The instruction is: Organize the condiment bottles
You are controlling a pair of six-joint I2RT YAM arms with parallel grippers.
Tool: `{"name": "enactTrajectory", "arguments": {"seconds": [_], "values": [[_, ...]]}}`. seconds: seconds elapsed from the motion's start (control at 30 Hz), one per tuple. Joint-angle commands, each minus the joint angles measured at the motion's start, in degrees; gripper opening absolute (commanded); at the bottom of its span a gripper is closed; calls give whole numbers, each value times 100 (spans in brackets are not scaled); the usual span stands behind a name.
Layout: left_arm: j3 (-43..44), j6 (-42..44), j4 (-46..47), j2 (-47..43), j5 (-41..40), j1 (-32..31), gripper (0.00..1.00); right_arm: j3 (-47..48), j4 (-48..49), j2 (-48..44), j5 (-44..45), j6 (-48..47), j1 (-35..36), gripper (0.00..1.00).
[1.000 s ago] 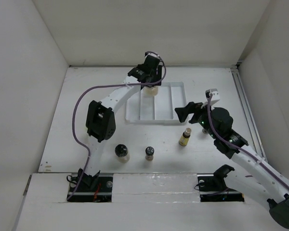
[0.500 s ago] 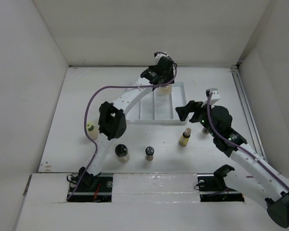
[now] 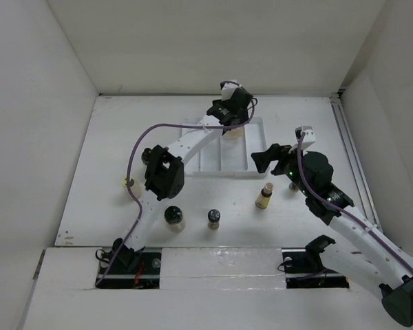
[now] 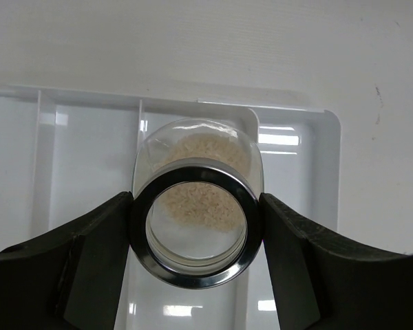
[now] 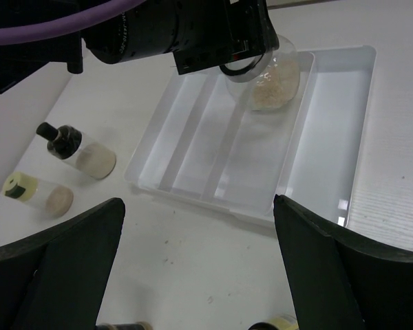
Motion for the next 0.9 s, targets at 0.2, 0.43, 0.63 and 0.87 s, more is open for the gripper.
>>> {"name": "enactTrajectory", "arguments": {"seconds": [0.2,0.43,0.63,0.87], "values": [[-161,170,325,-419,-346,16,54,28,358,-80,-59,27,-38,94],[-91,170,343,-225,-231,86,60,28,358,-27,-59,27,-38,94],[-37,170,413,-85,-118,139,69,28,358,-27,-59,27,-38,94],[-91,170,694,-224,339,139,86,28,358,79,-59,27,-38,94]]}}
